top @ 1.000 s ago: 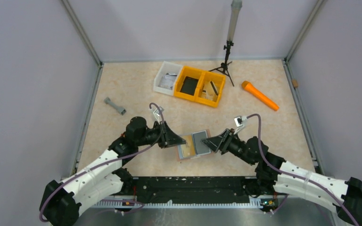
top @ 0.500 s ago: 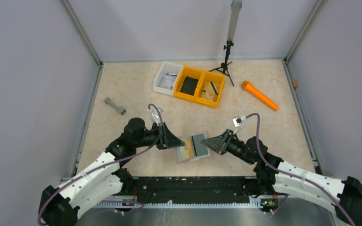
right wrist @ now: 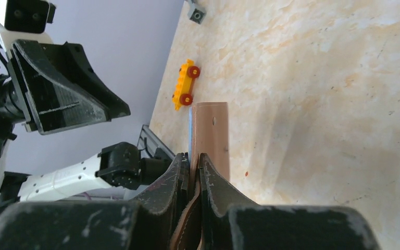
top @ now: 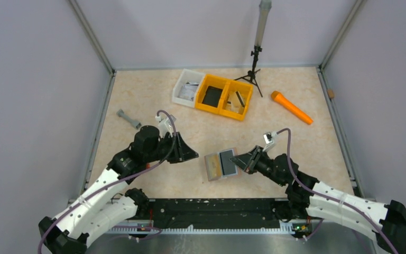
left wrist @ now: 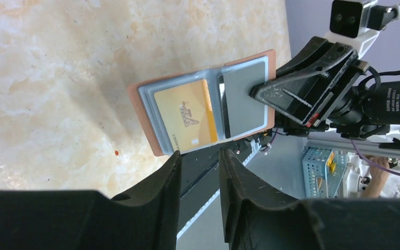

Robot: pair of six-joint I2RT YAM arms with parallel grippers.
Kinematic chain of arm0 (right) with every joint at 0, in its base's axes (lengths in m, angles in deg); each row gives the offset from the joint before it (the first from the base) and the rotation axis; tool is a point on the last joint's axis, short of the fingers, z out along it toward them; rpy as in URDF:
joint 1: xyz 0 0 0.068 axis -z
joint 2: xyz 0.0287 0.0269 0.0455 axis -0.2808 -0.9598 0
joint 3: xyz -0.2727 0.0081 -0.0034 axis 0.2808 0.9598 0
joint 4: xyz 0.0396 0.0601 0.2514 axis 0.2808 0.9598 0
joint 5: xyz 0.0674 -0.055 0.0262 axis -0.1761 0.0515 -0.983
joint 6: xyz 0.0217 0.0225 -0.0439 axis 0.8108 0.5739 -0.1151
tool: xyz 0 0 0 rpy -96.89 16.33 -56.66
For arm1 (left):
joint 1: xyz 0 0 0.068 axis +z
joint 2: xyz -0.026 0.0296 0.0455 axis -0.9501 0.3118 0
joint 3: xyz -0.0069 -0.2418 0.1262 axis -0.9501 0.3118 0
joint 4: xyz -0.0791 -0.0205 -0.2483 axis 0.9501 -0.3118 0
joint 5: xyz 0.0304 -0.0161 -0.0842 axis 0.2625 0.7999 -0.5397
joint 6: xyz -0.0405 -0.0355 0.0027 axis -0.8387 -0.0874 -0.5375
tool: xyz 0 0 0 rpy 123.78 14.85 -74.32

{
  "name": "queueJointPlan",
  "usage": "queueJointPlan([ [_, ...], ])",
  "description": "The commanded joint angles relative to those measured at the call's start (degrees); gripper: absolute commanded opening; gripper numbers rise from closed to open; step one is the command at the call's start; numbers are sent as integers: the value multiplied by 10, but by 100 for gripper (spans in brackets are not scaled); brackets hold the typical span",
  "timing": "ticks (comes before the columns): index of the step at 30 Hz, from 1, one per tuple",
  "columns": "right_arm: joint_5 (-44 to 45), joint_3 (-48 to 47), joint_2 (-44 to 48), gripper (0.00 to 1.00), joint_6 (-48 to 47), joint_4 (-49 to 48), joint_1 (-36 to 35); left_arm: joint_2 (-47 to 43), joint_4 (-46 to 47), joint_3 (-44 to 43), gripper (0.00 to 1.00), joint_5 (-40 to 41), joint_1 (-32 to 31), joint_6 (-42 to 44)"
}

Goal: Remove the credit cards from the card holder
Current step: Remove the credit card from the card holder.

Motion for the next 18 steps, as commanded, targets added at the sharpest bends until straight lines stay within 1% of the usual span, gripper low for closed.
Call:
queueJointPlan([
  [1, 36, -14, 1, 0, 11, -36, 6, 8, -7, -14, 34, -12, 0, -3],
  [2, 39, -13, 0, 0, 14, -39, 6, 6, 10, -7, 34, -25, 0, -9],
  [6, 30, -8, -12, 0, 32, -73, 6, 12, 203, 60, 32, -113, -3, -81],
  [8, 19, -4, -22, 0, 47, -94, 6, 30, 272, 78, 32, -138, -4, -107],
  [10, 7, 0, -35, 0, 62, -119, 6, 52, 298, 79, 31, -145, -12, -114],
  [14, -16, 5, -60, 0, 83, -171, 6, 88, 312, 70, 31, -142, -29, -114],
  [18, -30, 7, -84, 0, 97, -213, 6, 104, 378, 93, 32, -147, -36, -147],
])
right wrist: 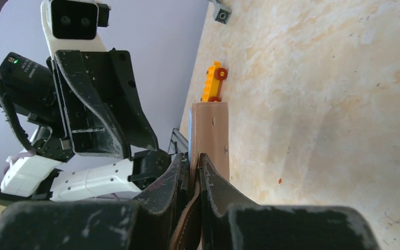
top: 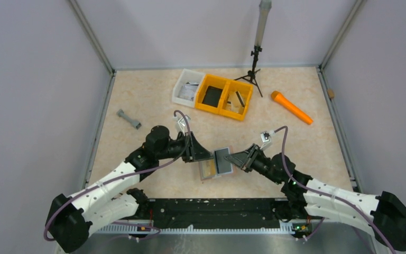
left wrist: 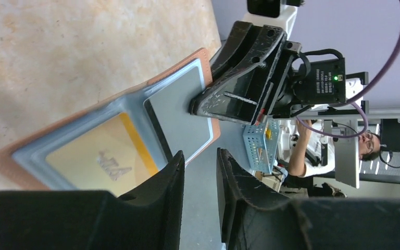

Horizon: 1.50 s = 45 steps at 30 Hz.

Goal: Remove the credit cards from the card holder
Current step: Remove the credit card from the card holder.

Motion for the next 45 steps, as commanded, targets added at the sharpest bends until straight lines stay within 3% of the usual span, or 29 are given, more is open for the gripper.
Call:
queueJointPlan([
  [1, -29, -2, -20, 0, 33, -112, 5, 12, 117, 16, 32, -22, -9, -37],
  [5, -38, 3, -27, 0, 45, -143, 5, 21, 54, 3, 34, 3, -15, -10],
  [18, -63, 21, -49, 0, 76, -233, 5, 36, 116, 24, 36, -15, -21, -37],
  [22, -75, 13, -71, 0, 79, -241, 5, 38, 194, 44, 28, -37, -22, -75],
  [25, -74, 16, -79, 0, 81, -253, 5, 42, 205, 40, 3, -54, -21, -77],
  [26, -69, 20, -75, 0, 82, -252, 5, 35, 196, 38, 0, -50, -22, -71],
  [32, -12, 66, -16, 0, 105, -253, 5, -8, 136, 37, 0, -17, -16, -49],
  [39, 4, 76, 51, 0, 97, -226, 5, -9, 165, 52, 0, -28, -15, -68],
  [45, -12, 77, 41, 0, 98, -250, 6, 15, 187, 48, 2, -48, -16, -81],
])
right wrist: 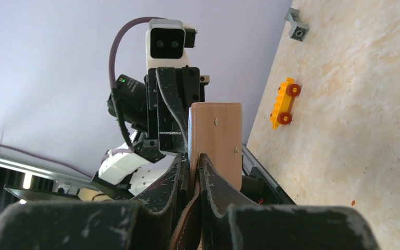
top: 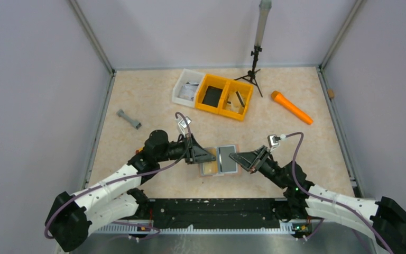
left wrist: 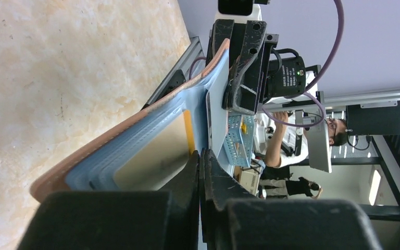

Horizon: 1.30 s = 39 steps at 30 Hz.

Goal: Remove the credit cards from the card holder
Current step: Remove the credit card from the card holder.

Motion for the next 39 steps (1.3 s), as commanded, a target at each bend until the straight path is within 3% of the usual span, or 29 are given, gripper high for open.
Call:
queueJointPlan([
  [1, -3, -9, -9, 0, 4, -56, 3, 18, 58, -2, 7, -25, 0, -13],
  [6, -19, -17, -40, 0, 3, -74, 3, 31, 102, 4, 23, -40, -1, -33],
  [13, -32, -21, -75, 0, 12, -111, 3, 35, 96, 3, 26, -41, -3, -28],
  [18, -32, -22, -74, 0, 11, -110, 3, 13, -32, -23, 28, 0, -5, 28],
  [23, -32, -28, -59, 0, 3, -83, 3, -4, -78, -27, 29, 21, -4, 49],
  [30, -61, -46, -89, 0, 9, -100, 3, 6, 42, 7, 34, -20, -4, -3],
  [39, -73, -48, -129, 0, 18, -142, 3, 19, 76, 9, 25, -33, -6, -17],
])
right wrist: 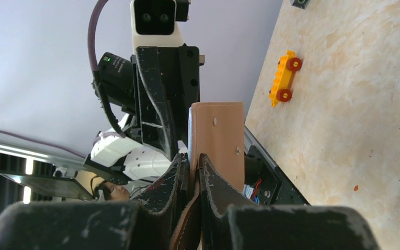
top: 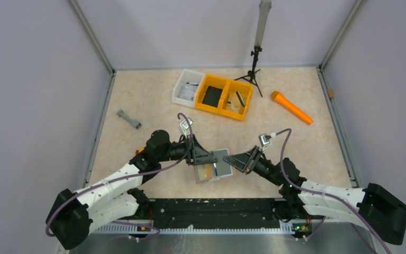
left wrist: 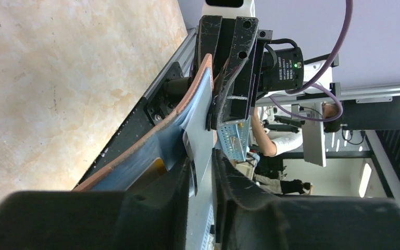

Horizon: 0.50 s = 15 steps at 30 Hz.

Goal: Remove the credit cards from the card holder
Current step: Remove the credit card from the card holder.

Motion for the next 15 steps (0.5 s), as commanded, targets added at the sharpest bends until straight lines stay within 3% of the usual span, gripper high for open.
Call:
queueJointPlan([
  [1, -17, -35, -13, 0, 9, -65, 2, 0, 56, 7, 20, -13, -3, -7],
  [3, -14, -31, -12, 0, 9, -67, 2, -6, 59, 10, 7, -10, -3, -8],
  [5, -7, -25, -8, 7, 10, -73, 3, -15, 59, 16, 0, -3, -3, -8],
  [8, -2, -17, 2, 23, 9, -83, 3, -24, 59, 21, 0, 5, -2, -8],
  [12, -2, -21, 12, 29, 7, -66, 2, -23, 60, 23, 0, 6, -2, -11],
  [13, -2, -21, 13, 27, 7, -67, 2, -22, 62, 23, 0, 7, -2, -12],
  [15, -3, -21, 14, 0, 9, -67, 2, -23, 68, 26, 0, 7, -2, -17],
])
